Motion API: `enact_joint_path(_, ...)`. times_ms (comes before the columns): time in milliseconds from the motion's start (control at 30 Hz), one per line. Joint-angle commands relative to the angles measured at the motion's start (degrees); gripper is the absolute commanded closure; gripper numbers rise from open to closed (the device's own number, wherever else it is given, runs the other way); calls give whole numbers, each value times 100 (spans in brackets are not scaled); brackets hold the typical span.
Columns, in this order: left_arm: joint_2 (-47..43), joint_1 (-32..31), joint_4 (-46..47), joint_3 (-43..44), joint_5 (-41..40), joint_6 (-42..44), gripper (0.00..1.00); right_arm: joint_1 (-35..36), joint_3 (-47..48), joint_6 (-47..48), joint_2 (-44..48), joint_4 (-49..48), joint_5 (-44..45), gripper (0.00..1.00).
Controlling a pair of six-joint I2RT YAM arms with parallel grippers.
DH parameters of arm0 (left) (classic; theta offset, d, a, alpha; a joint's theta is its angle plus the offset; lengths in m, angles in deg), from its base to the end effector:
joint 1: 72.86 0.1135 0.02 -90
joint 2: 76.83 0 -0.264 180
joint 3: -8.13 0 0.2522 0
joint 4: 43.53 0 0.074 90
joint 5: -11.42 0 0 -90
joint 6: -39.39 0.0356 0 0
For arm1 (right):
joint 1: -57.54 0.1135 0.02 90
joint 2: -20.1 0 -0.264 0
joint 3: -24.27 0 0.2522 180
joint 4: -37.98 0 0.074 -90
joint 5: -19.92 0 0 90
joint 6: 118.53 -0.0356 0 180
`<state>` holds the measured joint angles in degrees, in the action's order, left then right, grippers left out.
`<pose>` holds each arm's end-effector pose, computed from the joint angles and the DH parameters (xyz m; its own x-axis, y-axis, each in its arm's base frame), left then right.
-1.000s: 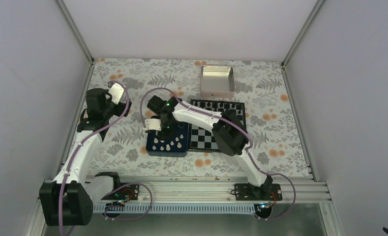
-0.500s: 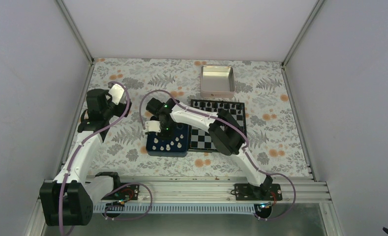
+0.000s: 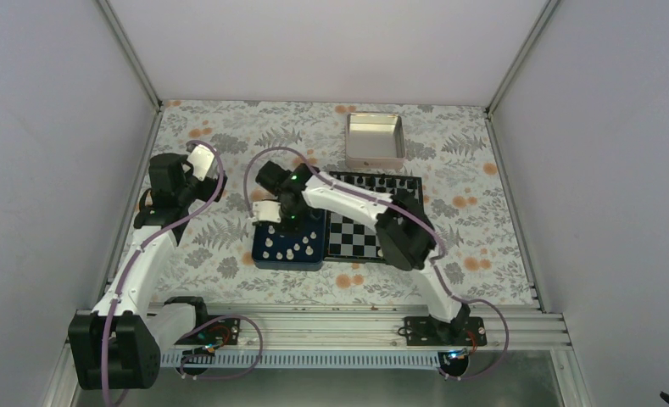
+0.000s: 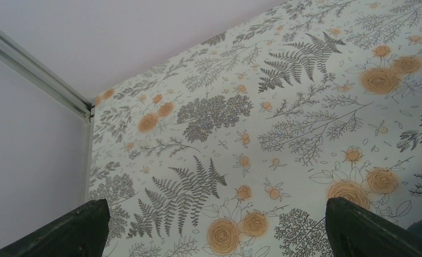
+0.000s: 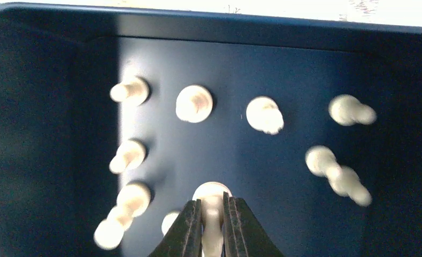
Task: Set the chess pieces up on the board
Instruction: Pick up the chess piece from the storage box, then place the chess piece on the chessboard.
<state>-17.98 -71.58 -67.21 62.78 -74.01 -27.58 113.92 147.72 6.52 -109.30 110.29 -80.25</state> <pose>0.2317 0.0023 0.2698 -0.4114 0.3809 -0.8281 0.2272 0.9227 0.3115 0.2498 0.3870 0.1846 0.0383 -0.9633 -0.2659 -0.9986 -0.0466 0.0247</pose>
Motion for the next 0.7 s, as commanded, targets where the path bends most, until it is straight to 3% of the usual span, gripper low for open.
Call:
enact_joint_path(0, -76, 29, 86, -37, 32, -78, 0, -256, -470, -19, 1205, 40, 115, 96)
enact_joint_path(433, -78, 30, 60, 1, 7, -113, 0, -1948, -3371, 98, 4171, -208, 7, 96)
enact_joint_path(667, 14, 30, 59, 25, 17, -131, 0, -2093, -4271, 125, 4448, -489, -106, 96)
